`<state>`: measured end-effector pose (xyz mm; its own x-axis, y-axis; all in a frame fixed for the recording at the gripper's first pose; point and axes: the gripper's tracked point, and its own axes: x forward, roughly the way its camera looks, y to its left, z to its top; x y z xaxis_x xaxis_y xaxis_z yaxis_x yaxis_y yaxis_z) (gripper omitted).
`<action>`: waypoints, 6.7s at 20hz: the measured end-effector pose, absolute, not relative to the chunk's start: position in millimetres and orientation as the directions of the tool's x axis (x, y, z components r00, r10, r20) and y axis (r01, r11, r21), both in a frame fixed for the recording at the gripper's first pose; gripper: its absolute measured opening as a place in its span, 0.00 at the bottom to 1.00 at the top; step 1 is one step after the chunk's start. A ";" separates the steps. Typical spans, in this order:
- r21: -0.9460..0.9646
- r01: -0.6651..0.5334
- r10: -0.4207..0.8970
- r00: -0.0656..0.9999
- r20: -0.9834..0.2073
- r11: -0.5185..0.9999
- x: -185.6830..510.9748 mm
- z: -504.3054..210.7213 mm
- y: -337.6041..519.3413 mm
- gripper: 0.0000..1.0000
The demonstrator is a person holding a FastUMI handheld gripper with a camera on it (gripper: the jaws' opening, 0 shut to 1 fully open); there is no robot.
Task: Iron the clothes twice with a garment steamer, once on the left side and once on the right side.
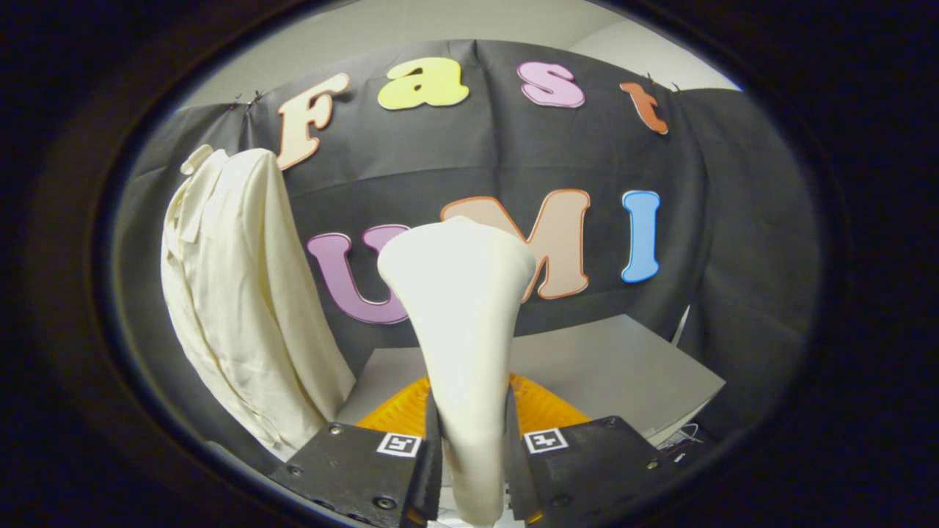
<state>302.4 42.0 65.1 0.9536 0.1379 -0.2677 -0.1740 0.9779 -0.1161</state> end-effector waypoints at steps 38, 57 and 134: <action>-0.139 -0.272 0.247 0.953 -0.177 0.952 172.8 5.0 487.1 0.36; -0.244 -0.217 0.112 0.917 -0.382 0.945 198.2 -163.2 450.7 0.37; -0.165 -0.292 0.215 0.903 -0.373 0.942 231.2 -28.3 305.1 0.38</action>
